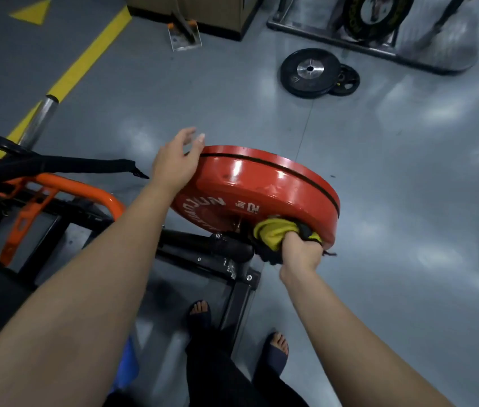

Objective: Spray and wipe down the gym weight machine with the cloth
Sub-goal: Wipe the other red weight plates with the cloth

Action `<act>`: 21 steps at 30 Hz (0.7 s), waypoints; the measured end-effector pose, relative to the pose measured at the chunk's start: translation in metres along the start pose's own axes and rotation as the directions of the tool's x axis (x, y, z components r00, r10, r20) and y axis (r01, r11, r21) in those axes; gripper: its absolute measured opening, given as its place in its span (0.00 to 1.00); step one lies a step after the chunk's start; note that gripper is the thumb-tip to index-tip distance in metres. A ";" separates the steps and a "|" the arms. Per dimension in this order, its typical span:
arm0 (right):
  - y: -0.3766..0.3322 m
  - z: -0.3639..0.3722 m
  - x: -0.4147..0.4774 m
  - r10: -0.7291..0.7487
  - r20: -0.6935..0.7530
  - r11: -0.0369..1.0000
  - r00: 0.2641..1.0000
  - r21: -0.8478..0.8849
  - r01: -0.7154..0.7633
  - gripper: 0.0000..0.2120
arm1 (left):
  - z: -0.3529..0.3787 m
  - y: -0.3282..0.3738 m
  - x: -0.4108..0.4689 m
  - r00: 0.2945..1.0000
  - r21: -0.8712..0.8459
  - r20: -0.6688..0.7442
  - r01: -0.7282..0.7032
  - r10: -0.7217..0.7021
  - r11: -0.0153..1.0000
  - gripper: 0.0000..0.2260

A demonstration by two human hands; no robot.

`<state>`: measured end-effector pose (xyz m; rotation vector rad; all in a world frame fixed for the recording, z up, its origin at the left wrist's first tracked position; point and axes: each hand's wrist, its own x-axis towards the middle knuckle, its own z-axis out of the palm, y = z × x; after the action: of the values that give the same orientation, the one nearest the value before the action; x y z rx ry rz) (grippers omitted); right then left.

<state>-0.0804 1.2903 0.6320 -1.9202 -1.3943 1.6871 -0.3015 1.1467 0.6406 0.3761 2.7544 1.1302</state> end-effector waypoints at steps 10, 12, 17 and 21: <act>-0.008 0.024 -0.022 -0.061 0.146 0.995 0.987 0.086 0.049 0.06 | 0.062 0.083 -0.040 0.889 0.231 0.121 -0.457 0.441 0.859 0.17; -0.002 0.008 -0.009 -0.017 0.071 0.982 0.997 0.189 0.003 0.09 | 0.063 0.082 -0.039 0.877 0.308 0.083 -0.474 0.473 0.825 0.16; 0.002 -0.010 0.010 0.095 -0.062 0.981 0.994 0.177 -0.083 0.07 | 0.061 0.088 -0.045 0.885 0.350 0.047 -0.449 0.463 0.822 0.15; -0.010 0.012 -0.021 -0.041 0.093 0.999 0.995 -0.016 0.042 0.08 | 0.058 0.087 -0.044 0.891 0.332 0.013 -0.432 0.454 0.838 0.13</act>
<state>-0.0931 1.2748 0.6493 -1.8304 -1.4767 1.7712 -0.2309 1.2333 0.6624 1.0883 3.0038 0.7539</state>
